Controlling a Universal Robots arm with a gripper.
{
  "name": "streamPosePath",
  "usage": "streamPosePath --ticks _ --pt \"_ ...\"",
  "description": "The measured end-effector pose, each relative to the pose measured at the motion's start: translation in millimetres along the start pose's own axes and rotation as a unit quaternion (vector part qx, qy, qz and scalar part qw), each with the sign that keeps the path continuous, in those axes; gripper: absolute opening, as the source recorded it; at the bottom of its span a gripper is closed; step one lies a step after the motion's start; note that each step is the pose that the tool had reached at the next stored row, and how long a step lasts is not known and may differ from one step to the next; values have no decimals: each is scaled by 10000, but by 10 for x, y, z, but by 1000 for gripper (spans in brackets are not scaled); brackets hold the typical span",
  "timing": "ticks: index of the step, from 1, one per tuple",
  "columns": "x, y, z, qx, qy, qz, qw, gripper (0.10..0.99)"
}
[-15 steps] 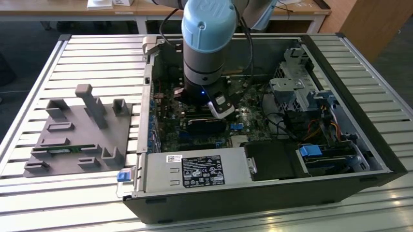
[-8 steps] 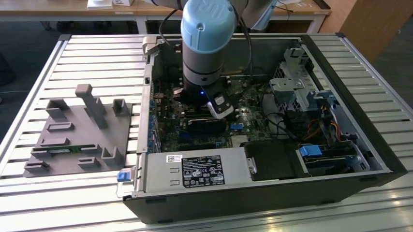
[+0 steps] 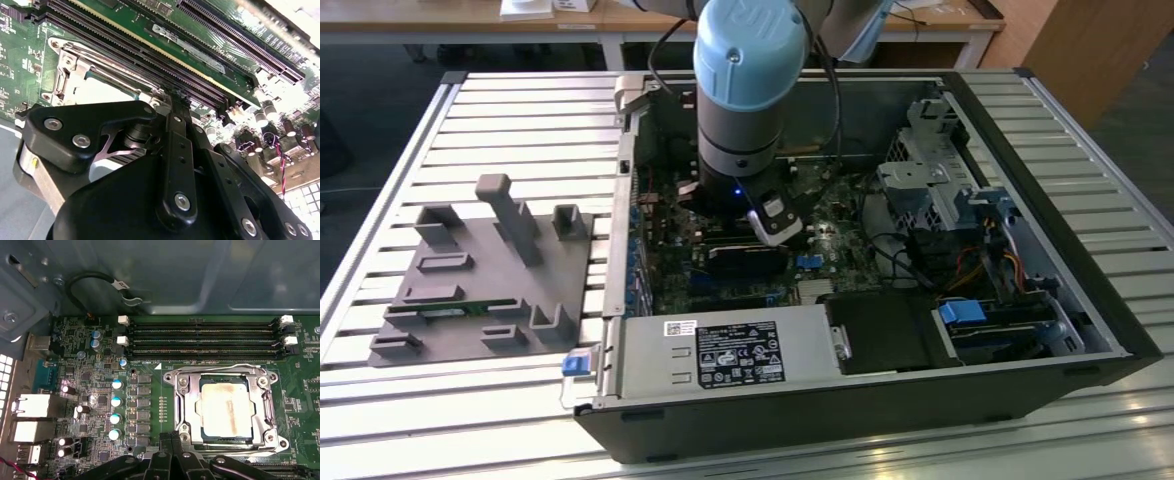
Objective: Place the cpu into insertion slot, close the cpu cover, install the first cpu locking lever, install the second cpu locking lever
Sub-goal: 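Install the second cpu locking lever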
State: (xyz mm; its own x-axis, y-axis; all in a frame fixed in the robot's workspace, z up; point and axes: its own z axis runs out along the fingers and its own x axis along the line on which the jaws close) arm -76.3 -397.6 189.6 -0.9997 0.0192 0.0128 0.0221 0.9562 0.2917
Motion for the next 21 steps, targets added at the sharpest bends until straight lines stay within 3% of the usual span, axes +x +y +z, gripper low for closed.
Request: streamPosePath --ticks 21 --pt "4 76 -237 -11 2 0 10000 106"
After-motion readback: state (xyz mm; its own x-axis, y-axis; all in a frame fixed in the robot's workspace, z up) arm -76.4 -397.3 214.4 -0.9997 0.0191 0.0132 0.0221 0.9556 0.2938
